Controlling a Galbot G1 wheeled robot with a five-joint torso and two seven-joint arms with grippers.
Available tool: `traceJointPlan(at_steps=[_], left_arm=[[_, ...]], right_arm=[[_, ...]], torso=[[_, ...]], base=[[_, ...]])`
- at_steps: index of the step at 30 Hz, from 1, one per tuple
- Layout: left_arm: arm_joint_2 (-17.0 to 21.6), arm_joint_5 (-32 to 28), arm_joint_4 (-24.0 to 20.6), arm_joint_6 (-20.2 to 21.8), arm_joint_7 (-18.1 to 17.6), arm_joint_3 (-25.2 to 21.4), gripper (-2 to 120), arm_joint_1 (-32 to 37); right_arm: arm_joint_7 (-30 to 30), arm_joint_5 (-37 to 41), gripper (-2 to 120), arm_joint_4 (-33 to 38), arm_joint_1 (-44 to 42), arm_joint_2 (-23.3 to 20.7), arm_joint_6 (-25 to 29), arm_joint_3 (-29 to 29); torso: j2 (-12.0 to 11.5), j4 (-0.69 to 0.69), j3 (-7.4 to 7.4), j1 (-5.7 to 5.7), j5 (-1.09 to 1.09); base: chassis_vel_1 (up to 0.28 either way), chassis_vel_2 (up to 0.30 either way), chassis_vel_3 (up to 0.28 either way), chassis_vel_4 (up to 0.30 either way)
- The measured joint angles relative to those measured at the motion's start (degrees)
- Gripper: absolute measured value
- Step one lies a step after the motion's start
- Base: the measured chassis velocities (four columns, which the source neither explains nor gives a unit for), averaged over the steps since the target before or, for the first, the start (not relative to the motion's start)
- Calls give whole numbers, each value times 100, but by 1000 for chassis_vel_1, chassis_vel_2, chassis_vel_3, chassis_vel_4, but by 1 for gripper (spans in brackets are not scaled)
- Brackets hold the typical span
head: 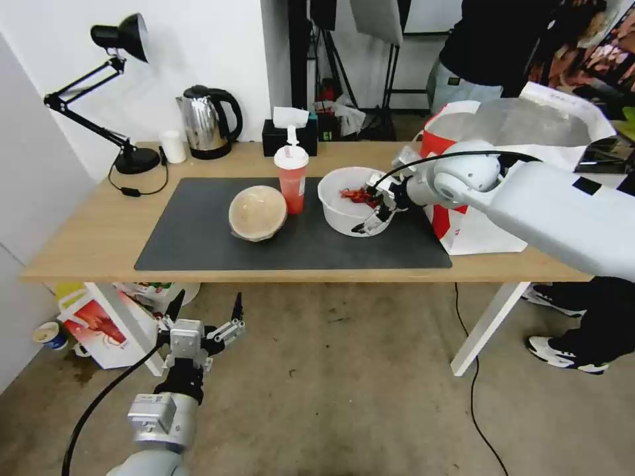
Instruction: Pick up the trash from the table and place it into the takeout bag.
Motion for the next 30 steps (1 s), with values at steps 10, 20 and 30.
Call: traceJointPlan(at_steps=[10,20,30], left_arm=[[0,0,0,0,0,0,100,0],[0,0,0,0,0,0,100,0],[0,0,0,0,0,0,100,0]], right_arm=[[-2,-48,96,-55,0,85,0,-44],[-82,-116,63,-71,136,109,0,-299],[-99,-114,22,-142,242,192,0,-538]], torso=[[0,0,0,0,0],[0,0,0,0,0],[0,0,0,0,0]], base=[[0,0,0,0],[0,0,0,0],[0,0,0,0]])
